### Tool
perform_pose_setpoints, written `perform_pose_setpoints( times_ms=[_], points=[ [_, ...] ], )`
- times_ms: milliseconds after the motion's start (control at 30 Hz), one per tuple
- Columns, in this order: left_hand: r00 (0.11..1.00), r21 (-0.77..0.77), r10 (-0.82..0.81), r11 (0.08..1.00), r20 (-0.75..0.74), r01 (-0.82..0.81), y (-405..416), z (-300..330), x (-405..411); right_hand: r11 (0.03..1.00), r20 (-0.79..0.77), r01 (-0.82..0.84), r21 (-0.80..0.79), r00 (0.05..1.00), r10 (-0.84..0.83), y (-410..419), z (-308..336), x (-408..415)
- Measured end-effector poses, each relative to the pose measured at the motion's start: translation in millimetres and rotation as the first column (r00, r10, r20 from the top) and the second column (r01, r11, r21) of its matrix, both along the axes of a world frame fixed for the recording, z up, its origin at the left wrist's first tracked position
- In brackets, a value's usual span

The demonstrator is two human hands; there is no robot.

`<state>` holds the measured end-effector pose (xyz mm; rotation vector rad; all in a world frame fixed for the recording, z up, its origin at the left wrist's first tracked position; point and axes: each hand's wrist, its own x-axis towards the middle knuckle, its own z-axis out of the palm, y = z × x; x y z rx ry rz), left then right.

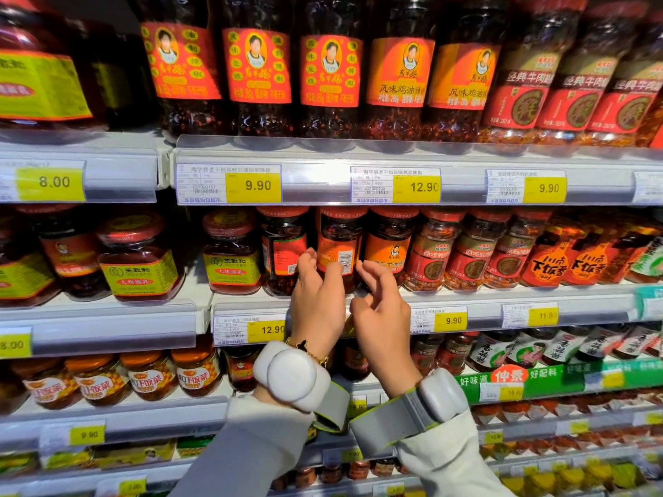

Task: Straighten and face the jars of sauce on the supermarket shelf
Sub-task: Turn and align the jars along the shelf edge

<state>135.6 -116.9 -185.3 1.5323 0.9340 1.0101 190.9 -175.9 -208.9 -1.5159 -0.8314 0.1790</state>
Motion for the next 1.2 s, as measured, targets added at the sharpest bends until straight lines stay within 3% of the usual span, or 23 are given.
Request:
perform_pose_setpoints(
  times_ms=[300,500,833,1000,1200],
  points=[
    [0.996,0.013,0.008,1.0,0.088,-0.009,-12.5,-8.8,-8.0,0.996,-0.01,-0.067,-0.061,0.998,0.067,4.8,-0.9,6.9],
    [0.999,0.02,-0.04,0.999,-0.02,0.04,0.3,-3.9,1.4,0.999,0.008,0.032,0.012,0.999,-0.032,2.5,-2.6,1.5],
    [0.999,0.047,0.005,0.999,0.032,-0.007,-16.1,-10.4,-5.6,0.991,0.029,-0.012,-0.137,0.999,0.016,10.6,0.8,6.7],
    [1.0,0.036,-0.002,0.999,-0.021,0.003,-5.4,-5.6,-3.5,0.994,0.074,0.11,-0.023,0.991,-0.108,5.6,-1.5,0.6],
    [1.0,0.025,-0.013,1.0,-0.026,0.014,-8.6,-5.9,-3.2,0.995,0.037,0.062,-0.074,0.998,-0.059,6.9,-1.2,-0.3]
  ],
)
